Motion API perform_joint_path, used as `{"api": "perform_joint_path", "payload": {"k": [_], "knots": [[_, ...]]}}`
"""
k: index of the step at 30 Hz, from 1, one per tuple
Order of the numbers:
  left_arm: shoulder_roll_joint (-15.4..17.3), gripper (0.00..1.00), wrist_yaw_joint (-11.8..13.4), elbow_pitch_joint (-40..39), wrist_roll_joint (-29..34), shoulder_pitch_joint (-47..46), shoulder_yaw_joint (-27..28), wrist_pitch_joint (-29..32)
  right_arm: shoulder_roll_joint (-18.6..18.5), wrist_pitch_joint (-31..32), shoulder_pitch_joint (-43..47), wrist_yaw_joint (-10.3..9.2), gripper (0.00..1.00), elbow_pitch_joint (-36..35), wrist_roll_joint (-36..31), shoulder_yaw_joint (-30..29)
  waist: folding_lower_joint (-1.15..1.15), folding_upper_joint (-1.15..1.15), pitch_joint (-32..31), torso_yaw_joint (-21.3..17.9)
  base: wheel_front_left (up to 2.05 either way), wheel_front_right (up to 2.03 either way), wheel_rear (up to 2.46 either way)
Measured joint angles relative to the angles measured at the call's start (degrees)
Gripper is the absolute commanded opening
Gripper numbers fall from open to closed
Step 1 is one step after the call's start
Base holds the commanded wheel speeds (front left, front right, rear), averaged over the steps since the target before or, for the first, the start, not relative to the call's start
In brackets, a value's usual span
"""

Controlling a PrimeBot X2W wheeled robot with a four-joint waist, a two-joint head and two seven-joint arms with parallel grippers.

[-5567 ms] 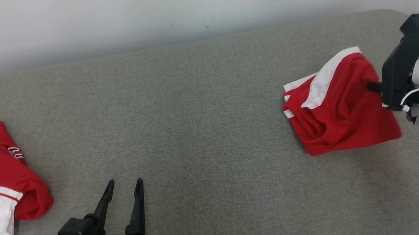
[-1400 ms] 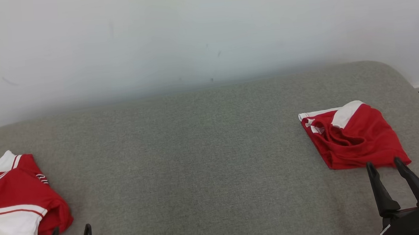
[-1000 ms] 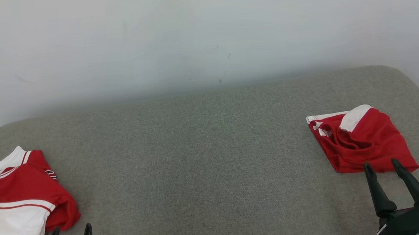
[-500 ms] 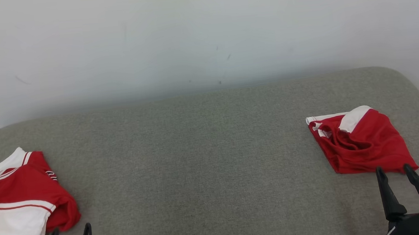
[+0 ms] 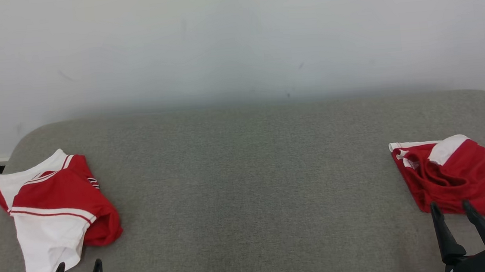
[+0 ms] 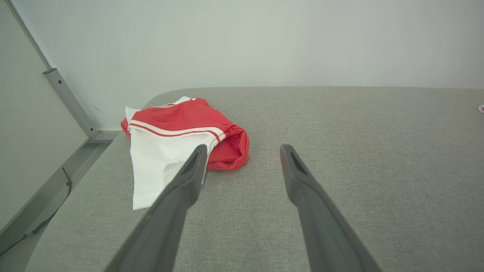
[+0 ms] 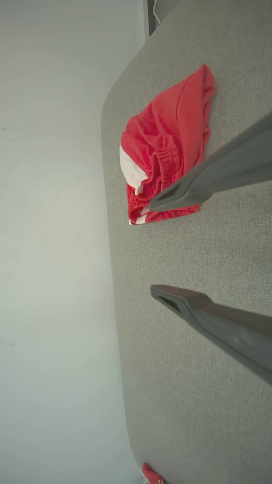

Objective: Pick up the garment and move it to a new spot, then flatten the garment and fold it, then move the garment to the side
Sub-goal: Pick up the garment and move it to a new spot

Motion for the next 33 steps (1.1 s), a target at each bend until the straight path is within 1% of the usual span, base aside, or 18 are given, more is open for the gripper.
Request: {"api": "perform_joint_path", "payload": {"k": [3, 9, 12, 17, 24, 28, 33], "knots": [[-0.1, 1.0, 0.0, -0.4, 0.0, 0.0, 0.2, 0.3, 0.2, 0.6, 0.0, 0.0, 1.0, -0.1, 0.0, 0.2, 0.0, 0.0, 0.0, 1.9, 0.0, 0.0, 0.0], [-0.7, 1.0, 0.0, -0.9, 0.0, -0.4, 2.9, 0.5, 0.5, 2.2, -0.3, 0.0, 1.0, -0.1, 0.0, 1.5, 0.0, 0.0, -0.1, 6.4, 0.0, 0.0, 0.0], [-1.8, 1.0, 0.0, -0.9, -0.5, -1.0, 3.3, 0.5, 0.9, 2.8, -0.6, 0.0, 1.0, 0.1, 0.0, 1.9, 0.0, 0.0, -0.2, 8.7, 0.0, 0.0, 0.0], [-2.6, 1.0, 0.0, -1.0, -0.4, -1.1, 3.6, 0.5, 1.2, 3.0, -1.2, 0.0, 1.0, 0.4, 0.2, 1.9, 0.0, 0.0, -0.3, 12.8, 0.0, 0.0, 0.0], [-2.3, 1.0, 0.0, -1.0, -0.3, -0.9, 5.1, 0.7, 1.4, 4.2, -1.5, 0.0, 1.0, 1.0, 0.2, 2.7, 0.0, 0.0, -0.7, 18.1, 0.0, 0.0, 0.0], [-2.0, 1.0, 0.0, -1.2, -0.3, -0.5, 6.7, 0.7, 2.0, 5.2, -3.6, 0.09, 1.0, 1.5, 0.1, 4.3, 0.0, 0.0, -1.0, 20.0, 0.0, 0.0, 0.0], [-2.2, 1.0, 0.1, -1.3, 0.0, 0.2, 6.7, 0.7, 2.1, 5.8, -3.9, 0.09, 1.0, 1.5, 0.0, 4.7, 0.0, 0.0, -0.9, 20.7, 0.0, 0.0, 0.0]]}}
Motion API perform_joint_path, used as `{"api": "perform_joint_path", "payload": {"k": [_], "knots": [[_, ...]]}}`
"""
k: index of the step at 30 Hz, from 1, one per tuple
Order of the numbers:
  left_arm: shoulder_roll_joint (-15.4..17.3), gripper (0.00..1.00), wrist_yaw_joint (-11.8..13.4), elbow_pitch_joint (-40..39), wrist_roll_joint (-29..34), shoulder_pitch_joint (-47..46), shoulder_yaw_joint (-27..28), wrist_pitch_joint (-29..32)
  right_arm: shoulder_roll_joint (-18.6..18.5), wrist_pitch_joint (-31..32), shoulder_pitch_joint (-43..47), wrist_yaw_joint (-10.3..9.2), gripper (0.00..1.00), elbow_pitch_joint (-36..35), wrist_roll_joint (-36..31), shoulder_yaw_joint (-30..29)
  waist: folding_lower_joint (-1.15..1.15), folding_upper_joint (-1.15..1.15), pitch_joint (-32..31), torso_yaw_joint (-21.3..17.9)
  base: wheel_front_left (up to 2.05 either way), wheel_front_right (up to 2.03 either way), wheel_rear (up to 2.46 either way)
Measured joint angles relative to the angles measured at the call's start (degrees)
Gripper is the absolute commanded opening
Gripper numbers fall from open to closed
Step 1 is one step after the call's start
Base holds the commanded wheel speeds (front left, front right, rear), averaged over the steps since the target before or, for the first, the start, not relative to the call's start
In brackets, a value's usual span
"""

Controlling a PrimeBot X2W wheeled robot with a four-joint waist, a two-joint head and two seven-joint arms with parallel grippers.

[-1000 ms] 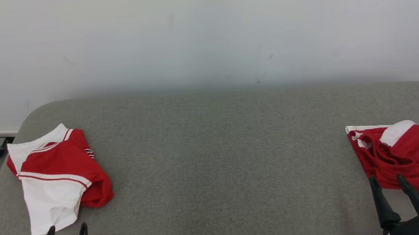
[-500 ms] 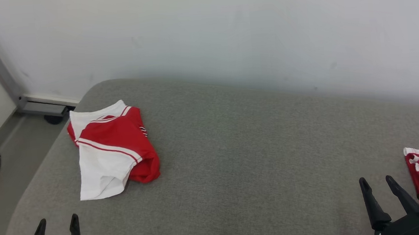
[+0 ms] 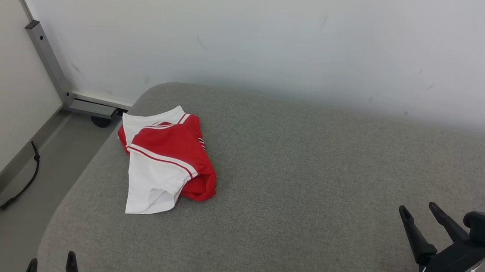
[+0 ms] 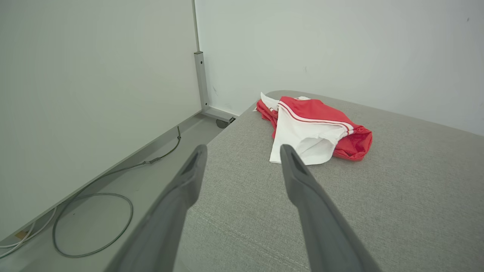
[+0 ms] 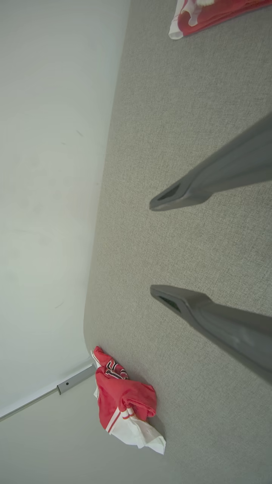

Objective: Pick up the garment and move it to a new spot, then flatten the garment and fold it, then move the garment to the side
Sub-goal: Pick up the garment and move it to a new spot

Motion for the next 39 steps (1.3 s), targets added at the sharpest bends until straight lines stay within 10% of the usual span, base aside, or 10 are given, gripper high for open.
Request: {"api": "perform_joint_path", "payload": {"k": [7, 18, 39], "knots": [[-0.6, 1.0, -0.3, 0.0, -0.3, -0.5, -1.2, 0.3, -0.2, 0.7, 0.1, 0.03, 1.0, 0.0, -0.1, 0.2, 0.0, 0.0, 0.7, 0.2, 0.0, 0.0, 0.0], [0.6, 1.0, -14.4, 14.1, -8.9, -29.8, -7.3, 8.9, -2.6, 4.5, -3.0, 0.03, 1.0, -2.2, -1.4, 1.1, 0.01, 0.0, 4.5, -0.4, 0.0, 0.0, 0.0], [4.9, 1.0, -14.7, 45.9, -16.1, -52.8, -9.1, 30.1, -7.0, 11.8, -13.5, 0.08, 1.0, -7.6, -4.2, 1.5, 0.01, 0.01, 15.1, -10.7, 0.0, 0.0, 0.0]]}}
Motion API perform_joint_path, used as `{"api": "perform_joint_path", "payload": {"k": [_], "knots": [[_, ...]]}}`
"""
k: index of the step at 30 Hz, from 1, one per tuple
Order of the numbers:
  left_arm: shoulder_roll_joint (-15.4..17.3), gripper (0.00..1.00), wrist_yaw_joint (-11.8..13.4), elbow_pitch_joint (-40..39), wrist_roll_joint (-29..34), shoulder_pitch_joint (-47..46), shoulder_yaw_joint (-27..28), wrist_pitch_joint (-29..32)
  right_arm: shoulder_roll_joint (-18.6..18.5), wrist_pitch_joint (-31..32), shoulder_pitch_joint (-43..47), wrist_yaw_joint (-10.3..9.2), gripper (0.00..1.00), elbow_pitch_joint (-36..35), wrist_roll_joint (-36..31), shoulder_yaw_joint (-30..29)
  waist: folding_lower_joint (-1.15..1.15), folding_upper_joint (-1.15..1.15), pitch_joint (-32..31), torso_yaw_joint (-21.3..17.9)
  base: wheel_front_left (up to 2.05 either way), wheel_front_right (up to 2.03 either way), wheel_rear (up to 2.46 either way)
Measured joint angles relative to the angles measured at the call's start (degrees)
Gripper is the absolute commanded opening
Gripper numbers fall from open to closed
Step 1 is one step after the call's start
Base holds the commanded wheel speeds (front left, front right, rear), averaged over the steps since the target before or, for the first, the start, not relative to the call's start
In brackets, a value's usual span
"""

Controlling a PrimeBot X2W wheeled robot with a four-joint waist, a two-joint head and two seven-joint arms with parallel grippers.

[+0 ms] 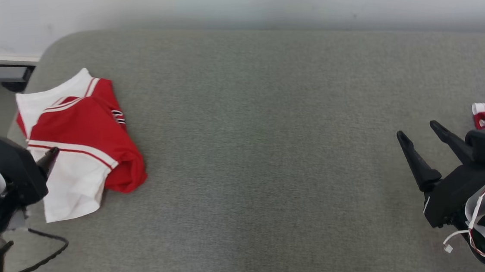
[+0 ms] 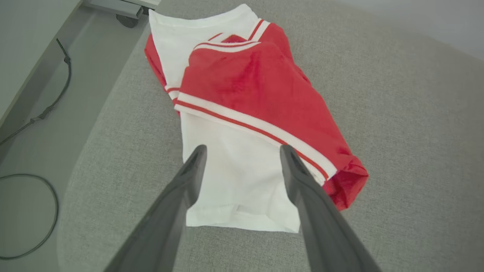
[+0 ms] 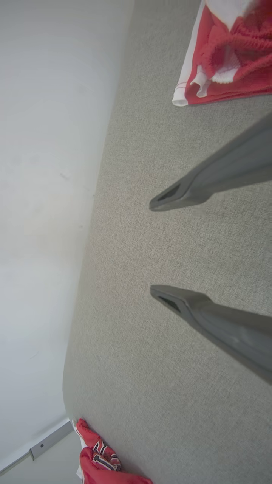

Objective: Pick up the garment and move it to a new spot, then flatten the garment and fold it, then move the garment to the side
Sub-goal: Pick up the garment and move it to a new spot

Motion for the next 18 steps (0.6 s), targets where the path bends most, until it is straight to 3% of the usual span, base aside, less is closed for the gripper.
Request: {"api": "perform_joint_path", "payload": {"k": [7, 16, 17, 18], "knots": [[-0.4, 1.0, 0.0, 7.0, -0.9, -0.6, -0.5, 4.5, -0.8, 0.9, -0.8, 0.0, 1.0, -0.9, -0.2, -0.9, 0.0, 0.0, 3.5, -3.7, 0.0, 0.0, 0.0], [-2.4, 1.0, 0.0, 11.6, -2.2, -2.7, -1.6, 6.3, -1.3, 2.0, -0.8, 0.0, 1.0, -2.1, -0.2, -1.4, 0.0, 0.0, 6.4, -5.0, 0.0, 0.0, 0.0], [-2.5, 0.96, 0.0, 11.8, -2.2, -2.6, -2.0, 6.3, -1.4, 2.0, -0.8, -0.01, 1.0, -2.3, -0.2, -1.5, 0.0, 0.0, 6.6, -5.1, 0.0, 0.0, 0.0], [-2.6, 0.73, 0.0, 12.0, -2.2, -2.7, -2.1, 6.1, -1.4, 2.2, -0.8, -0.01, 1.0, -2.5, -0.2, -1.5, -0.01, 0.0, 6.9, -5.1, 0.0, 0.0, 0.0]]}}
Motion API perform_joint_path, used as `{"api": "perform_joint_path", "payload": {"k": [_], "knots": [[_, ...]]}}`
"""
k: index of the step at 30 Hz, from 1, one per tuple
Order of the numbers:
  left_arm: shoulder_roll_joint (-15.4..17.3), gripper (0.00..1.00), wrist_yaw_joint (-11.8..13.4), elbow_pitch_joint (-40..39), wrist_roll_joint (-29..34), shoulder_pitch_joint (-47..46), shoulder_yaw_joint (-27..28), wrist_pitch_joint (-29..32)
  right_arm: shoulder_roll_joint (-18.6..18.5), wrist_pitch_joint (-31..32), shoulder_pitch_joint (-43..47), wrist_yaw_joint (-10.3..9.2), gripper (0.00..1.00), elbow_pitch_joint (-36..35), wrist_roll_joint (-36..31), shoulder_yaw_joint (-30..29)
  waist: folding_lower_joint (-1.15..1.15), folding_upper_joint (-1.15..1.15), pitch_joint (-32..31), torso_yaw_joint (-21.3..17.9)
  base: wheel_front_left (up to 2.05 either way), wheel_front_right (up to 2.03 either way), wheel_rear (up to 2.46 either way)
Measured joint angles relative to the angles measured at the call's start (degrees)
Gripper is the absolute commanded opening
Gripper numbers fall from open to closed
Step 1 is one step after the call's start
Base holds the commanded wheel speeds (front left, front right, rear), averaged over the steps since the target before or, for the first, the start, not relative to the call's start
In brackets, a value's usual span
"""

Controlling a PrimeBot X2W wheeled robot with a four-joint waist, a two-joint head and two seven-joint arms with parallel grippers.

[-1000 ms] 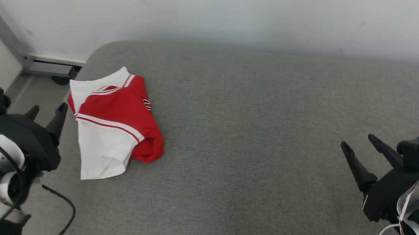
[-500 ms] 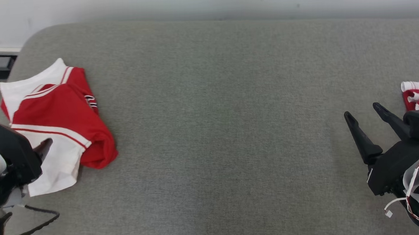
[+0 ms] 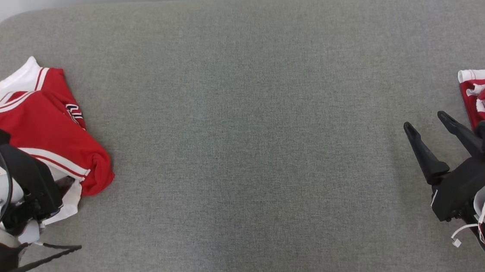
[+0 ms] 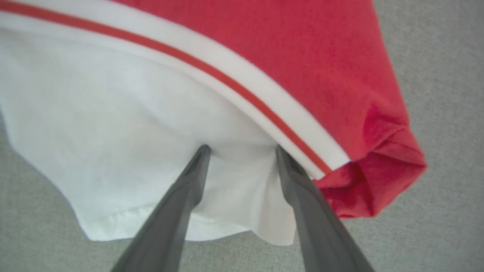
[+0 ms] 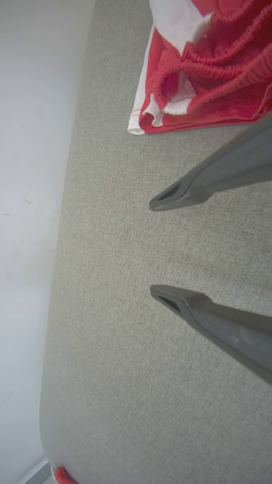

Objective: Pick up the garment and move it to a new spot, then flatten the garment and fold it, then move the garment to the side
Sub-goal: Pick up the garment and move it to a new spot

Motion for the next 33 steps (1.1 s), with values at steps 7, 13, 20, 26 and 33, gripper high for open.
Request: {"api": "perform_joint_path", "payload": {"k": [7, 13, 20, 26, 33], "knots": [[-0.1, 0.0, 0.0, 0.7, 0.2, -2.3, -2.5, -1.2, -0.2, 0.3, -0.8, -0.05, 1.0, 0.8, 0.0, -0.4, 0.0, 0.0, 0.2, 0.3, 0.0, 0.0, 0.0], [0.9, 0.0, 0.0, -1.0, 0.1, -4.9, -5.1, -4.9, 1.0, 0.2, -1.1, -0.05, 1.0, 2.5, 0.0, -0.2, 0.0, 0.0, -1.5, 0.5, 0.0, 0.0, 0.0], [0.1, 0.0, 0.0, -8.6, -2.7, -7.4, -10.1, -9.3, 2.7, -1.5, -1.7, -0.05, 1.0, 5.0, 0.6, -0.3, -0.01, -0.01, -4.3, 0.0, 0.0, 0.0, 0.0], [-0.3, 0.0, 0.0, -16.5, -5.5, -7.0, -16.1, -11.7, 4.0, -2.6, -1.6, -0.05, 1.0, 6.7, 1.3, -0.2, -0.01, -0.01, -6.6, -1.0, 0.0, 0.0, 0.0], [-0.5, 0.0, 0.0, -28.0, -11.1, -3.1, -23.7, -14.3, 5.3, -3.9, 0.0, 0.01, 1.0, 8.0, 2.1, -0.1, -0.01, -0.01, -8.9, -3.5, 0.0, 0.0, 0.0]]}}
